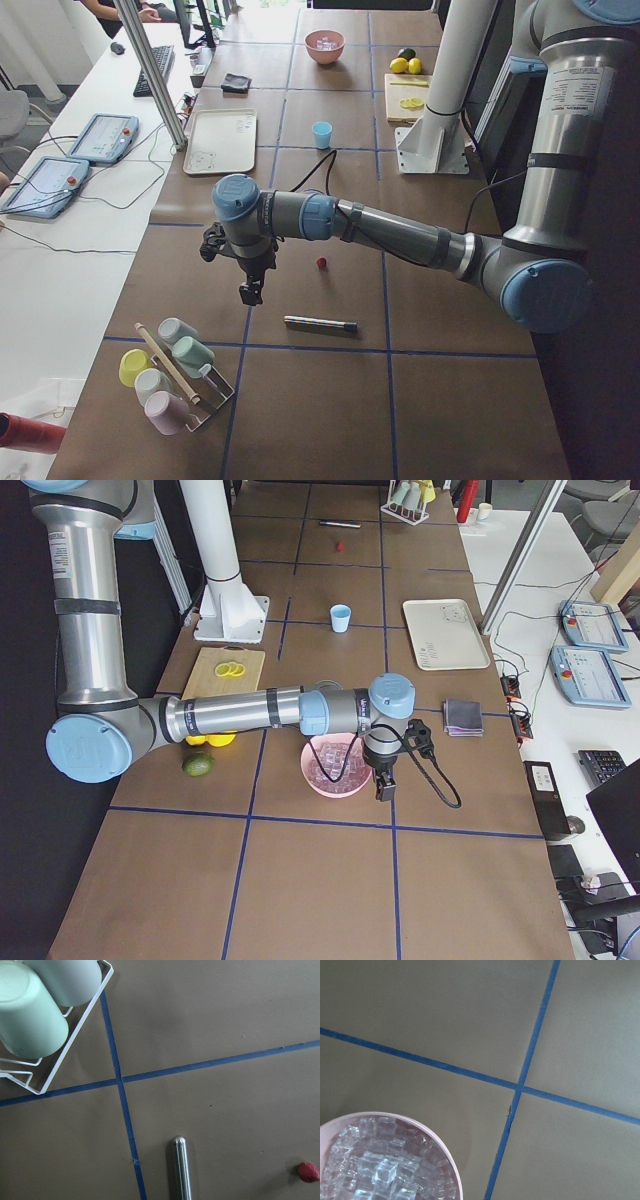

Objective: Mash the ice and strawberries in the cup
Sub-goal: 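Lower the right gripper into the pink bowl and grasp an ice cube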

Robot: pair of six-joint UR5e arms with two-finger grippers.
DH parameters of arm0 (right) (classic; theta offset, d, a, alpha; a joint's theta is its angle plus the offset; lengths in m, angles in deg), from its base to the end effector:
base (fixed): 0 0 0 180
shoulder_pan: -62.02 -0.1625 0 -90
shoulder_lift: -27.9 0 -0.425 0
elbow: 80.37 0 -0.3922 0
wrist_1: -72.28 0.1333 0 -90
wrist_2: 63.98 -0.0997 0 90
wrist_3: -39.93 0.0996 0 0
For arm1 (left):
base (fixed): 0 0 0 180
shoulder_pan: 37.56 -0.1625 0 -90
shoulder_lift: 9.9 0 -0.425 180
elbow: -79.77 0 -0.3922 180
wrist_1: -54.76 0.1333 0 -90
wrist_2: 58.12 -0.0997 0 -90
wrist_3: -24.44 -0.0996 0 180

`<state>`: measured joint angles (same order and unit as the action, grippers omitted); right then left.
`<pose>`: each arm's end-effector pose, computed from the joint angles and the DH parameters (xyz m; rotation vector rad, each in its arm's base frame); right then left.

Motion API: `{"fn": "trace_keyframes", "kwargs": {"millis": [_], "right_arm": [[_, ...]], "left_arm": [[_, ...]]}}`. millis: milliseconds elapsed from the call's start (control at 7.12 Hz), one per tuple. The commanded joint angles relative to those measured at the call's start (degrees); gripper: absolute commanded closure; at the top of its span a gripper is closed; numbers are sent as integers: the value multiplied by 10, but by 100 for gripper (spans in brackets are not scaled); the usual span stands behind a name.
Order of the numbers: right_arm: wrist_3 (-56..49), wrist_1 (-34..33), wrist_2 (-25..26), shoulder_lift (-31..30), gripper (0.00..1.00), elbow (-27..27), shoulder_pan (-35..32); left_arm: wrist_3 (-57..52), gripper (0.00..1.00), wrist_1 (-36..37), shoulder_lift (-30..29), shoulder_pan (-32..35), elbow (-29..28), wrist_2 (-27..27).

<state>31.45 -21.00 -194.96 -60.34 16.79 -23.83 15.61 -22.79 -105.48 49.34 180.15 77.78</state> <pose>0.0311 -0.5107 0.5915 0.1214 -0.7124 -0.2460 -0.0334 -0.5247 0.5407 0.0981 0.7987 0.2214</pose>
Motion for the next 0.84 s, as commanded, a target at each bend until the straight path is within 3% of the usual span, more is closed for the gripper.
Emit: {"fn": "trace_keyframes", "kwargs": {"millis": [0, 281, 561, 702], "right_arm": [[3, 4, -10, -8, 0, 2, 0], [3, 19, -16, -9, 0, 2, 2], [31, 29, -79, -52, 0, 34, 9], [163, 33, -81, -68, 1, 75, 29]], "left_arm": [[0, 0, 0, 3, -4, 22, 0], [1, 0, 2, 7, -11, 20, 0], [2, 0, 1, 8, -11, 23, 1], [2, 0, 0, 8, -11, 24, 2]]}}
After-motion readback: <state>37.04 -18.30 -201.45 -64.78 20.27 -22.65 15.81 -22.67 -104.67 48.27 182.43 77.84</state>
